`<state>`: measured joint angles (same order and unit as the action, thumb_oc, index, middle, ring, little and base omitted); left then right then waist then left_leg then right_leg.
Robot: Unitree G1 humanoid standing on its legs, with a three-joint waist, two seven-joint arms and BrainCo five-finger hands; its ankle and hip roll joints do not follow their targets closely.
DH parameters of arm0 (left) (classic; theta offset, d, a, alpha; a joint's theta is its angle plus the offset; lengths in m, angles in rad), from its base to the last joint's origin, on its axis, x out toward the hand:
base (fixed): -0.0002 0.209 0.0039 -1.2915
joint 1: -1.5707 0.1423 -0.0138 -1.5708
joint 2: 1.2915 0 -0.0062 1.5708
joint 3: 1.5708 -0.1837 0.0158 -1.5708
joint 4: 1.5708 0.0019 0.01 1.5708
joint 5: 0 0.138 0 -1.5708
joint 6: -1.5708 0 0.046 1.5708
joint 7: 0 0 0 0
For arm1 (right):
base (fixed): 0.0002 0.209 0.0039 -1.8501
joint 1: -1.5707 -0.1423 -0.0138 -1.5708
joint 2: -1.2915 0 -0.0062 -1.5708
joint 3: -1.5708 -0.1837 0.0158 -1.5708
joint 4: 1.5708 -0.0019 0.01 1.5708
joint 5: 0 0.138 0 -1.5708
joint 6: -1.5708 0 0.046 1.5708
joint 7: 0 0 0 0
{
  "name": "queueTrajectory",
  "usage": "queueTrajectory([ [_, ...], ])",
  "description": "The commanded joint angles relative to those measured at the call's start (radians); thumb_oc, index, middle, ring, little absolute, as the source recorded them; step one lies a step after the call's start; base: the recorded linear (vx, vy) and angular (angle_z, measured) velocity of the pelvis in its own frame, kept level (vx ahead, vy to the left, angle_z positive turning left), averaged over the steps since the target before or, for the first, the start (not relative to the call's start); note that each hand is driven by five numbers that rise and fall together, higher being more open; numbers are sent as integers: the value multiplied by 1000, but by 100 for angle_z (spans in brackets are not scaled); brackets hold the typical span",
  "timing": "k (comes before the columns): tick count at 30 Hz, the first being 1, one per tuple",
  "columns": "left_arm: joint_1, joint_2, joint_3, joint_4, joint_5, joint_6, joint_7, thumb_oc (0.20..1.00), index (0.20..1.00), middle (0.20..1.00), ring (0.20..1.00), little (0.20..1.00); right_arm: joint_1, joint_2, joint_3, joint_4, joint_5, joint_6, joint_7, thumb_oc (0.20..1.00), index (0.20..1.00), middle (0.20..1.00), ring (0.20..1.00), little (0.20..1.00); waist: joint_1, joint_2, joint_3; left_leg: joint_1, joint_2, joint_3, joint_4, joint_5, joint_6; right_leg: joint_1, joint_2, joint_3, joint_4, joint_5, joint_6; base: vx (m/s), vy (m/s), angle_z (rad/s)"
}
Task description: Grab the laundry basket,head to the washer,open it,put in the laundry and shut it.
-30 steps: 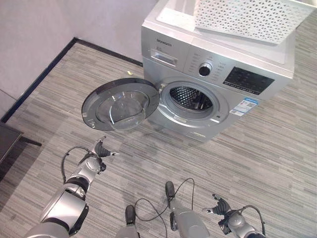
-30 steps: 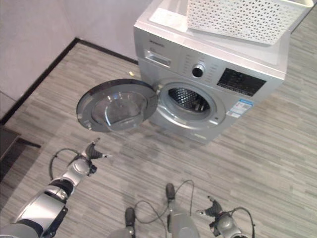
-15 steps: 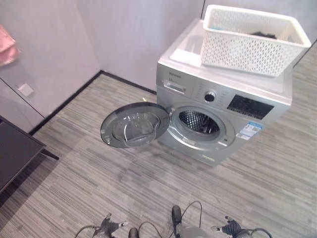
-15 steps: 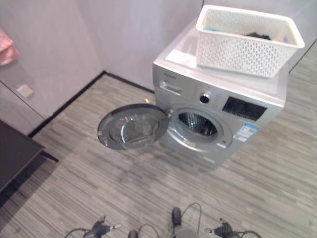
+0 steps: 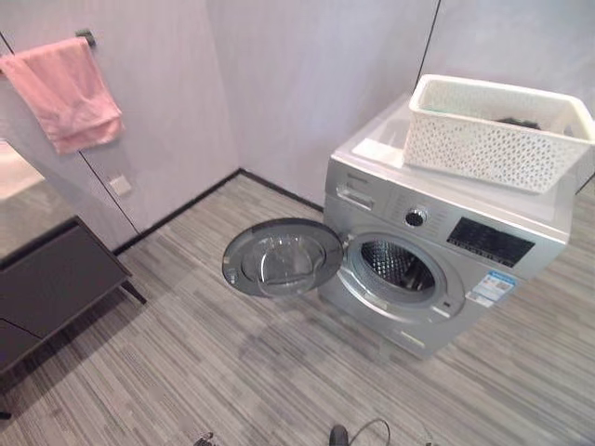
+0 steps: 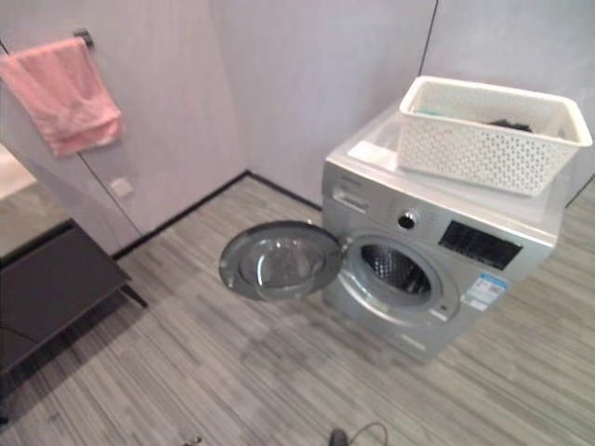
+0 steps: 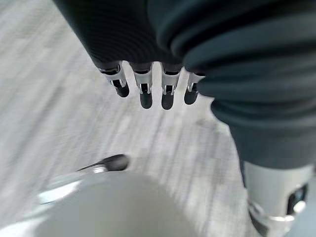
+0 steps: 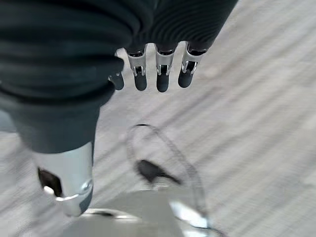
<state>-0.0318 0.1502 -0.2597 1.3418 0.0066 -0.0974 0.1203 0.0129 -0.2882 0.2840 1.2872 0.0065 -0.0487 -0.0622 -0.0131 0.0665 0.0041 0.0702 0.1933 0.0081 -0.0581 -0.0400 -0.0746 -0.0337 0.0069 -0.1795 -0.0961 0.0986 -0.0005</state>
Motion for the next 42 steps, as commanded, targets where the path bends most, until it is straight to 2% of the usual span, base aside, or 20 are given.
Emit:
queueTrajectory([
  [1,-39,36,-3,28,18,-17,3,1000,1000,1000,1000,1000,-40,27,-5,59,20,-8,-3,1000,1000,1000,1000,1000,-19,-87,38,73,-58,9,17,39,-15,62,-55,56,36,-109,43,19,-82,4],
  [4,-35,40,6,33,14,-15,-1,1000,1000,1000,1000,1000,-37,29,0,58,22,-9,0,1000,1000,1000,1000,1000,-18,-90,42,63,-51,-5,39,50,-19,60,-40,62,38,-120,31,28,-100,3],
  [7,-22,49,28,49,6,-11,-5,1000,1000,1000,1000,1000,-31,30,8,61,18,-11,5,1000,1000,1000,1000,1000,-10,-101,55,15,-41,-29,148,84,-31,72,-17,74,33,-135,9,16,-140,8],
  [8,-20,58,37,53,2,-6,-8,1000,1000,1000,1000,1000,-34,28,15,55,16,-11,9,1000,1000,1000,1000,1000,0,-117,84,-50,-55,-66,273,133,-31,81,-10,80,34,-141,-5,-50,-140,-3],
  [10,-22,68,47,54,-6,-5,-7,1000,1000,1000,1000,1000,-40,23,23,42,16,-15,9,1000,1000,1000,1000,1000,10,-144,114,-158,-78,-107,450,178,-23,86,-11,82,35,-138,-18,-35,-175,21],
  [12,-22,69,45,56,-8,-4,-4,1000,1000,1000,1000,1000,-41,20,27,34,19,-15,6,1000,1000,1000,1000,1000,12,-153,125,-211,-80,-83,483,158,-10,99,-13,72,25,-144,-18,84,-72,20],
  [14,-23,65,43,58,-8,-7,-4,1000,1000,1000,1000,1000,-43,10,25,28,24,-14,4,1000,1000,1000,1000,1000,12,-163,123,-256,-109,3,356,41,16,112,-36,57,14,-151,-1,155,26,3],
  [16,-23,65,38,58,-5,-10,-5,1000,1000,1000,1000,1000,-45,8,23,27,28,-15,4,1000,1000,1000,1000,1000,15,-163,119,-265,-120,34,288,34,23,117,-39,55,11,-156,5,135,97,28],
  [18,-22,67,26,48,-2,-16,-1,1000,1000,1000,1000,1000,-48,8,21,20,40,-19,-5,1000,1000,1000,1000,1000,26,-147,114,-324,-156,90,179,87,25,130,-25,62,9,-176,13,192,181,24],
  [20,-28,68,24,43,-7,-18,1,1000,1000,1000,1000,1000,-54,9,21,18,44,-20,-7,1000,1000,1000,1000,1000,32,-143,115,-350,-166,87,176,102,22,134,-21,70,9,-181,15,146,144,25],
  [21,-20,66,29,46,-7,-17,2,1000,1000,1000,1000,1000,-52,16,22,19,36,-20,-6,1000,1000,1000,1000,1000,36,-136,106,-310,-173,74,142,90,37,156,-21,86,11,-194,25,166,137,-26],
  [26,-20,66,29,46,-7,-17,2,1000,1000,1000,1000,1000,-52,15,22,19,36,-20,-6,1000,1000,1000,1000,1000,35,-135,103,-313,-172,73,142,92,37,153,-20,85,12,-193,25,51,43,-35],
  [30,-20,76,33,45,-6,-17,0,1000,1000,1000,1000,1000,-45,26,16,20,29,-18,0,1000,1000,1000,1000,1000,39,-144,91,-305,-208,58,173,53,72,167,-52,100,53,-208,38,164,148,-1],
  [31,-21,80,37,45,-8,-17,0,1000,1000,1000,1000,1000,-46,27,12,21,28,-17,4,1000,1000,1000,1000,1000,40,-146,88,-292,-213,66,172,43,83,163,-60,110,82,-214,43,257,296,0],
  [32,-26,94,44,43,-9,-15,-1,1000,1000,1000,1000,1000,-54,30,12,27,19,-14,9,1000,1000,1000,1000,1000,44,-143,83,-262,-228,71,158,20,110,129,-73,118,191,-223,62,261,363,0],
  [34,-44,119,36,31,1,-12,-2,1000,1000,1000,1000,1000,-68,23,0,28,22,-6,15,1000,1000,1000,1000,1000,19,-130,108,-205,-246,56,145,-6,152,-1,-77,150,476,-158,99,210,350,-37],
  [35,-51,124,28,29,8,-11,-4,1000,1000,1000,1000,1000,-65,20,-20,34,36,-4,12,1000,1000,1000,1000,1000,7,-117,117,-178,-248,44,145,-22,166,-56,-91,157,551,-127,99,282,148,-59],
  [36,-51,128,26,28,22,-14,-5,1000,1000,1000,1000,1000,-45,9,-50,50,45,1,9,1000,1000,1000,1000,1000,-1,-102,120,-142,-236,26,133,-41,162,-81,-140,133,459,-150,85,238,37,-24],
  [38,-51,127,27,30,28,-16,-7,1000,1000,1000,1000,1000,-39,4,-61,59,41,4,11,1000,1000,1000,1000,1000,-3,-97,116,-133,-228,19,128,-48,157,-86,-160,131,408,-141,87,168,-59,74],
  [42,-54,116,19,40,45,-19,-8,1000,1000,1000,1000,1000,-34,-10,-97,84,34,21,12,1000,1000,1000,1000,1000,-22,-109,127,-83,-244,-4,137,-93,145,-127,-231,184,167,-18,129,198,-118,20],
])
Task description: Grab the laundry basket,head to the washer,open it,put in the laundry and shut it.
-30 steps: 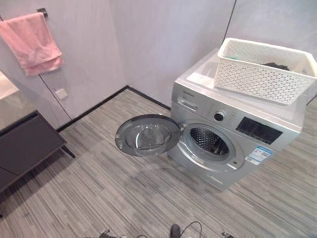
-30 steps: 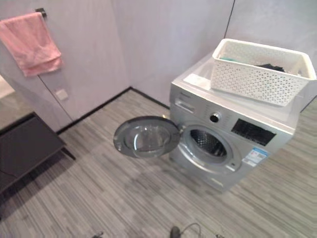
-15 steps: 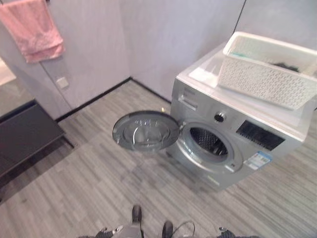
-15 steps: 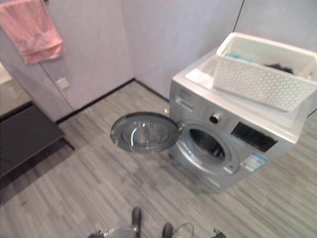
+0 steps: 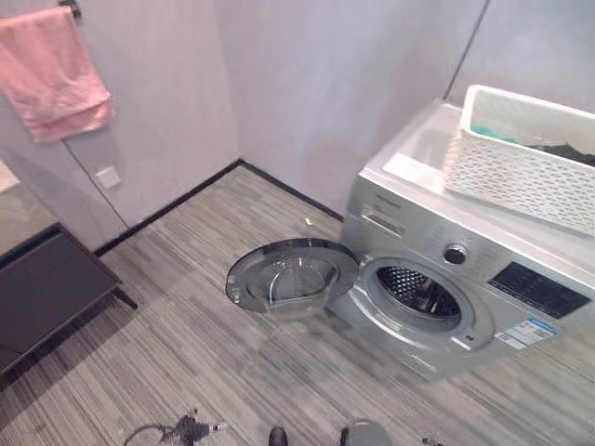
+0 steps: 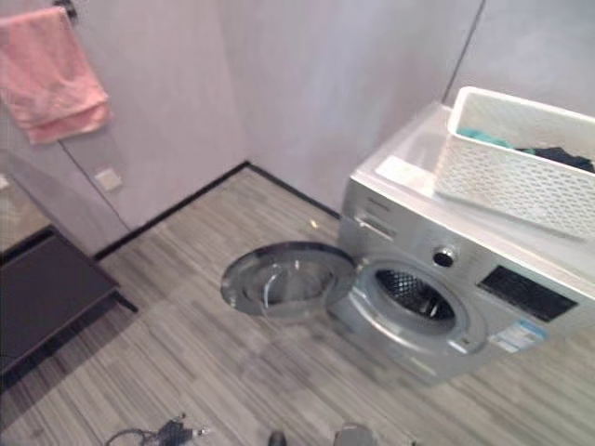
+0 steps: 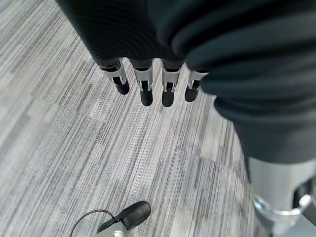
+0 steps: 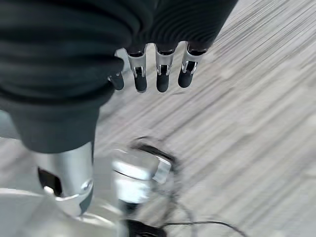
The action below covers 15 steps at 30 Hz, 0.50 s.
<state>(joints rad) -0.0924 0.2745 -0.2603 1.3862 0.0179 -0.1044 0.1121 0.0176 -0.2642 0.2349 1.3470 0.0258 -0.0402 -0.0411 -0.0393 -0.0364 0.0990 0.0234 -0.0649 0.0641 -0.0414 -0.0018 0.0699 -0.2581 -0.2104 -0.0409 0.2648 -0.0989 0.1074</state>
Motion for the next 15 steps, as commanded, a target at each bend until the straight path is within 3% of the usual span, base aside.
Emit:
queueTrajectory([
  [1,11,-10,24,5,38,-10,-1,1000,1000,1000,1000,1000,-38,-39,-53,31,1,18,-4,1000,1000,1000,1000,1000,6,-20,34,-13,11,-61,130,-156,-9,79,-37,24,-265,228,47,256,-198,-5],
  [4,18,-7,27,17,45,-8,-4,1000,1000,1000,1000,1000,-36,-38,-54,32,-8,20,-1,1000,1000,1000,1000,1000,6,-30,33,17,16,-66,127,-167,-20,74,-37,-4,-286,257,58,181,-159,4],
  [6,31,0,33,32,56,-9,-5,1000,1000,1000,1000,1000,-11,-31,-54,32,-4,17,8,1000,1000,1000,1000,1000,-1,-59,14,65,25,-86,104,-182,-39,98,-12,30,-250,244,59,283,-250,28],
  [8,32,0,33,32,56,-9,-5,1000,1000,1000,1000,1000,-11,-31,-54,32,-4,17,8,1000,1000,1000,1000,1000,-1,-59,16,67,26,-87,102,-182,-40,99,-12,30,-249,243,58,159,-194,46],
  [9,42,-3,50,45,40,-6,-3,1000,1000,1000,1000,1000,0,-27,-42,36,-5,15,15,1000,1000,1000,1000,1000,2,-61,-7,112,84,-105,71,-182,-69,102,34,18,-192,203,42,283,-406,39],
  [12,48,-9,58,47,30,-7,-1,1000,1000,1000,1000,1000,1,-24,-32,34,-5,10,15,1000,1000,1000,1000,1000,2,-57,-19,127,122,-113,59,-173,-88,119,56,-23,-181,177,26,181,-309,28],
  [13,54,-14,60,44,18,-10,-1,1000,1000,1000,1000,1000,1,-21,-21,32,-3,5,13,1000,1000,1000,1000,1000,2,-57,-30,124,165,-113,66,-152,-116,137,91,-48,-183,144,-1,188,-446,11],
  [15,54,-22,53,29,11,-13,-1,1000,1000,1000,1000,1000,-15,-18,8,25,-4,-1,9,1000,1000,1000,1000,1000,12,-60,-33,86,202,-118,159,-86,-146,164,138,-61,-208,127,-31,120,-404,14],
])
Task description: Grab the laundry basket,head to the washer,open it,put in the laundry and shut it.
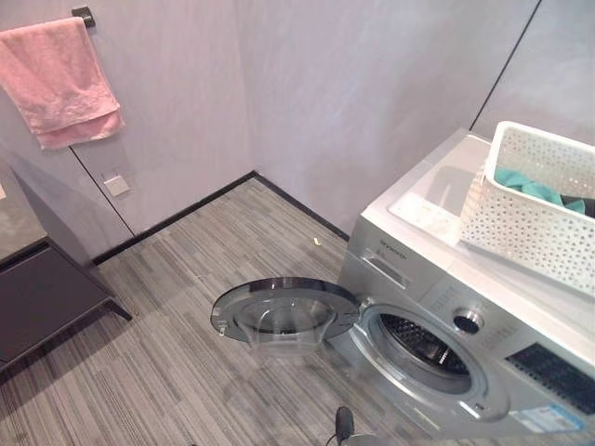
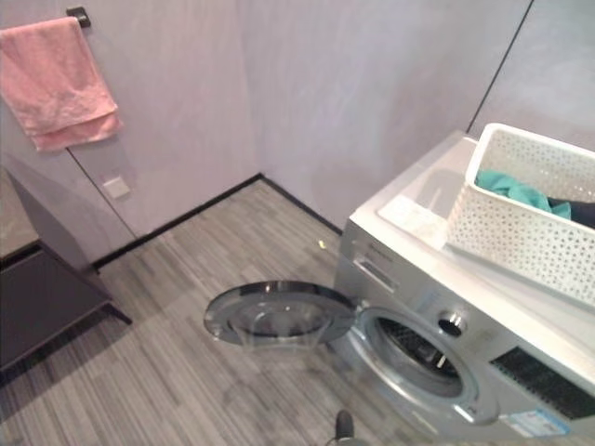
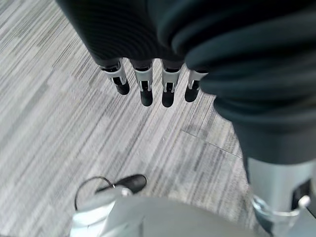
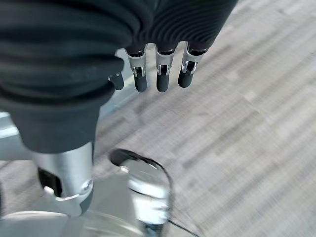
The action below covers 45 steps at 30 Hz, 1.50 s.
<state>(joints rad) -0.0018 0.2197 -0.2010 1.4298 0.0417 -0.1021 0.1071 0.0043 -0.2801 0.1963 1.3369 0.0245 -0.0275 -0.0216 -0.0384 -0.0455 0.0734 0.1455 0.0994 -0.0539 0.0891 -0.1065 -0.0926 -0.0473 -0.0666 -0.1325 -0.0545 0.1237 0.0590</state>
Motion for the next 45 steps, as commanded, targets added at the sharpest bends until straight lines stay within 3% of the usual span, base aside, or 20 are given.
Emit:
queueTrajectory([
  [1,-39,33,-10,-22,-13,-14,4,1000,1000,1000,1000,1000,-5,-1,53,33,0,-17,-14,1000,1000,1000,1000,1000,17,-56,-2,-61,35,-5,82,27,19,-34,2,32,102,-100,8,29,-192,19],
  [2,-39,33,-10,-22,-13,-14,4,1000,1000,1000,1000,1000,-5,-1,53,33,0,-17,-14,1000,1000,1000,1000,1000,16,-56,-2,-64,35,-6,85,26,19,-35,2,31,102,-100,8,-2,-150,6],
  [4,-52,32,-19,-45,-22,-16,12,1000,1000,1000,1000,1000,-24,-5,83,20,-4,-22,-20,1000,1000,1000,1000,1000,39,-73,28,-155,25,-39,284,71,32,3,22,39,75,-103,-20,-8,-229,-19],
  [5,-55,30,-23,-53,-28,-15,15,1000,1000,1000,1000,1000,-32,-6,90,12,-4,-22,-23,1000,1000,1000,1000,1000,43,-75,36,-175,27,-29,309,77,38,16,25,37,65,-113,-26,-1,-183,-34],
  [6,-59,28,-25,-60,-35,-16,19,1000,1000,1000,1000,1000,-35,-9,92,9,-1,-23,-24,1000,1000,1000,1000,1000,44,-77,42,-196,28,-9,299,75,41,26,22,33,57,-121,-29,67,-88,-13],
  [7,-63,22,-30,-66,-40,-19,19,1000,1000,1000,1000,1000,-39,-17,95,4,1,-25,-25,1000,1000,1000,1000,1000,51,-79,40,-223,5,12,190,31,49,44,14,33,43,-130,-20,63,-33,-4],
  [8,-63,22,-31,-66,-40,-19,19,1000,1000,1000,1000,1000,-39,-17,95,4,1,-25,-25,1000,1000,1000,1000,1000,52,-79,42,-218,5,13,187,32,49,47,14,34,42,-131,-19,71,13,14],
  [11,-66,5,-58,-57,-28,-25,17,1000,1000,1000,1000,1000,-41,-24,75,4,12,-30,-35,1000,1000,1000,1000,1000,47,-47,25,-179,11,17,-18,60,36,60,22,62,49,-141,-13,70,80,3],
  [19,-46,-2,-70,-85,-18,-45,15,1000,1000,1000,1000,1000,-2,-5,55,45,-1,-23,-30,1000,1000,1000,1000,1000,39,-6,-15,-83,-15,53,-161,87,42,90,-13,60,-11,-106,12,64,93,-10],
  [31,-25,-12,-55,-156,-99,-73,-2,1000,1000,1000,1000,1000,-2,-20,30,43,7,-30,-41,1000,1000,1000,1000,1000,34,17,-26,-70,-38,73,-176,70,52,83,-47,64,-33,-84,43,-8,42,-5],
  [45,-23,-7,-40,-136,-105,-72,-16,1000,1000,1000,1000,1000,19,-50,-46,68,72,-33,-40,1000,1000,1000,1000,1000,18,6,-32,-65,-40,91,-176,61,55,75,-49,81,-33,-77,52,-3,4,-6],
])
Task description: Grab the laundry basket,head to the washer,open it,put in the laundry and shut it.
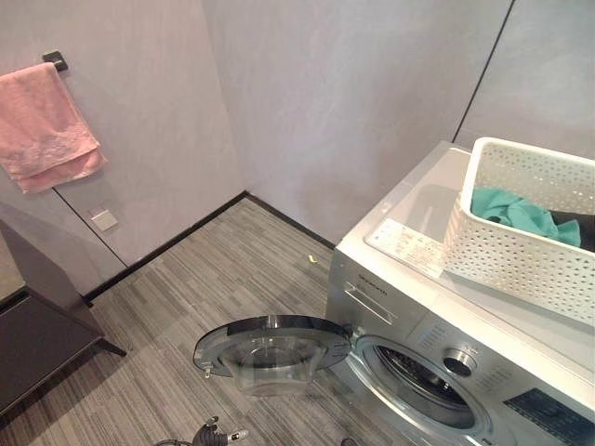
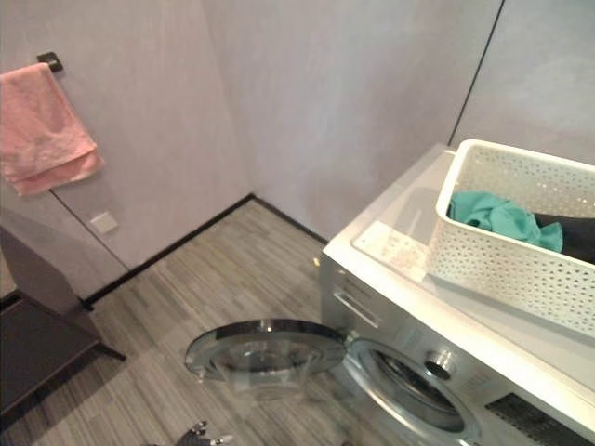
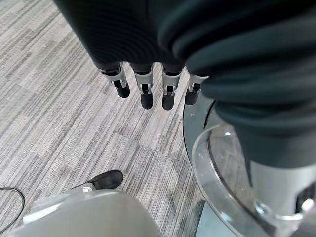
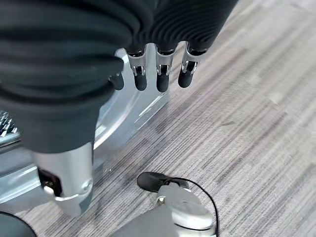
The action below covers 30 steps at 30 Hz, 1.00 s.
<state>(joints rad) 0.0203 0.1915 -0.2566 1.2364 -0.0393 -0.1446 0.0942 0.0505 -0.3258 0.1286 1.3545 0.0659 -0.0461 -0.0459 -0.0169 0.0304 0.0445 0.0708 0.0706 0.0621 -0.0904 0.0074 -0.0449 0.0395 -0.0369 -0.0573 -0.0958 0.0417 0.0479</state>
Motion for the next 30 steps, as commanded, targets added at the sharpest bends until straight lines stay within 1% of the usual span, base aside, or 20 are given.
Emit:
queueTrajectory([
  [1,-46,22,16,58,-24,-30,-3,1000,1000,1000,1000,1000,-28,-4,21,51,31,-15,-16,1000,1000,1000,1000,1000,-3,-70,-3,10,-11,-25,3,-53,7,-11,-78,6,9,5,63,0,0,0],
  [6,-44,22,17,59,-26,-30,-6,1000,1000,1000,1000,1000,-23,-10,-1,55,54,-16,-16,1000,1000,1000,1000,1000,-6,-71,-4,10,-10,-22,3,-54,7,-13,-79,8,9,6,64,-4,7,0],
  [7,-39,27,31,71,-32,-29,-16,1000,1000,1000,1000,1000,-5,-45,-94,92,146,-24,-12,1000,1000,1000,1000,1000,-17,-74,-9,11,-9,-7,3,-59,7,-18,-79,16,9,11,70,-22,57,-1],
  [8,-35,30,38,76,-34,-28,-24,1000,1000,1000,1000,1000,10,-74,-146,112,185,-26,-8,1000,1000,1000,1000,1000,-22,-76,-13,11,-11,1,3,-61,8,-21,-80,18,9,14,73,-15,52,-5],
  [9,-35,30,38,76,-35,-28,-24,1000,1000,1000,1000,1000,10,-74,-146,112,185,-26,-8,1000,1000,1000,1000,1000,-21,-75,-13,11,-11,1,3,-61,8,-21,-80,18,9,14,73,-4,52,-23],
  [10,-34,34,44,87,-35,-29,-32,1000,1000,1000,1000,1000,28,-125,-219,140,232,-27,-10,1000,1000,1000,1000,1000,-30,-79,-17,9,-13,7,3,-64,7,-25,-82,21,9,18,79,-5,76,-32],
  [11,-33,32,50,85,-43,-31,-36,1000,1000,1000,1000,1000,32,-222,-339,124,324,-49,-37,1000,1000,1000,1000,1000,-43,-79,-16,9,-14,14,3,-71,8,-31,-85,23,9,23,86,-10,120,-30],
  [12,-39,26,50,104,-45,-31,-34,1000,1000,1000,1000,1000,36,-293,-430,82,369,-71,-87,1000,1000,1000,1000,1000,-52,-78,-20,5,-17,19,3,-73,10,-39,-88,30,9,26,91,-2,108,-15],
  [14,-45,23,54,113,-51,-32,-30,1000,1000,1000,1000,1000,46,-330,-489,43,384,-86,-125,1000,1000,1000,1000,1000,-57,-75,-24,3,-21,18,3,-75,12,-44,-90,31,9,27,93,3,56,-16],
  [15,-45,23,53,114,-51,-32,-30,1000,1000,1000,1000,1000,47,-330,-490,42,384,-85,-126,1000,1000,1000,1000,1000,-57,-75,-24,3,-21,18,3,-75,12,-44,-90,31,9,27,93,4,41,-18],
  [16,-50,20,56,126,-56,-30,-22,1000,1000,1000,1000,1000,58,-361,-542,-5,397,-96,-174,1000,1000,1000,1000,1000,-62,-74,-27,1,-23,17,3,-76,13,-45,-92,30,9,27,94,7,39,-11],
  [19,-54,17,59,133,-60,-28,-20,1000,1000,1000,1000,1000,66,-365,-564,-31,408,-103,-190,1000,1000,1000,1000,1000,-65,-73,-29,0,-24,17,3,-77,14,-46,-93,31,9,28,94,10,23,0],
  [20,-50,5,76,135,-69,-26,-18,1000,1000,1000,1000,1000,103,-373,-611,-206,369,-129,-283,1000,1000,1000,1000,1000,-75,-66,-31,3,-26,17,3,-85,16,-44,-94,33,9,24,97,0,0,0],
  [21,-50,6,74,135,-68,-26,-18,1000,1000,1000,1000,1000,110,-367,-616,-219,363,-123,-289,1000,1000,1000,1000,1000,-73,-68,-33,-2,-27,17,3,-80,16,-49,-95,33,9,27,97,8,46,0],
  [22,-48,-6,91,125,-59,-23,-15,1000,1000,1000,1000,1000,145,-344,-631,-449,248,-130,-367,1000,1000,1000,1000,1000,-83,-61,-32,-5,-29,18,3,-83,20,-55,-98,36,9,29,98,0,0,0],
  [23,-47,-5,88,124,-58,-22,-15,1000,1000,1000,1000,1000,157,-330,-641,-475,236,-115,-377,1000,1000,1000,1000,1000,-81,-62,-34,-5,-29,17,3,-83,20,-55,-98,35,9,29,98,0,0,0],
  [25,-43,-17,100,104,-36,-15,-14,1000,1000,1000,1000,1000,177,-302,-677,-721,86,-107,-466,1000,1000,1000,1000,1000,-90,-53,-33,-5,-33,19,3,-88,25,-60,-100,39,9,29,99,1,11,-2],
  [26,-43,-17,99,104,-35,-15,-13,1000,1000,1000,1000,1000,182,-293,-682,-737,78,-97,-471,1000,1000,1000,1000,1000,-88,-53,-33,-5,-33,19,3,-89,26,-60,-99,40,9,30,99,11,26,-12],
  [27,-44,-21,97,102,-13,-6,-13,1000,1000,1000,1000,1000,162,-296,-703,-846,10,-100,-518,1000,1000,1000,1000,1000,-88,-49,-34,-2,-35,21,3,-92,29,-61,-99,44,9,29,98,10,14,-22],
  [30,-45,-19,96,103,1,-4,-7,1000,1000,1000,1000,1000,154,-299,-718,-905,-40,-99,-542,1000,1000,1000,1000,1000,-85,-47,-34,1,-36,22,3,-94,31,-60,-99,47,9,28,98,10,7,-22],
])
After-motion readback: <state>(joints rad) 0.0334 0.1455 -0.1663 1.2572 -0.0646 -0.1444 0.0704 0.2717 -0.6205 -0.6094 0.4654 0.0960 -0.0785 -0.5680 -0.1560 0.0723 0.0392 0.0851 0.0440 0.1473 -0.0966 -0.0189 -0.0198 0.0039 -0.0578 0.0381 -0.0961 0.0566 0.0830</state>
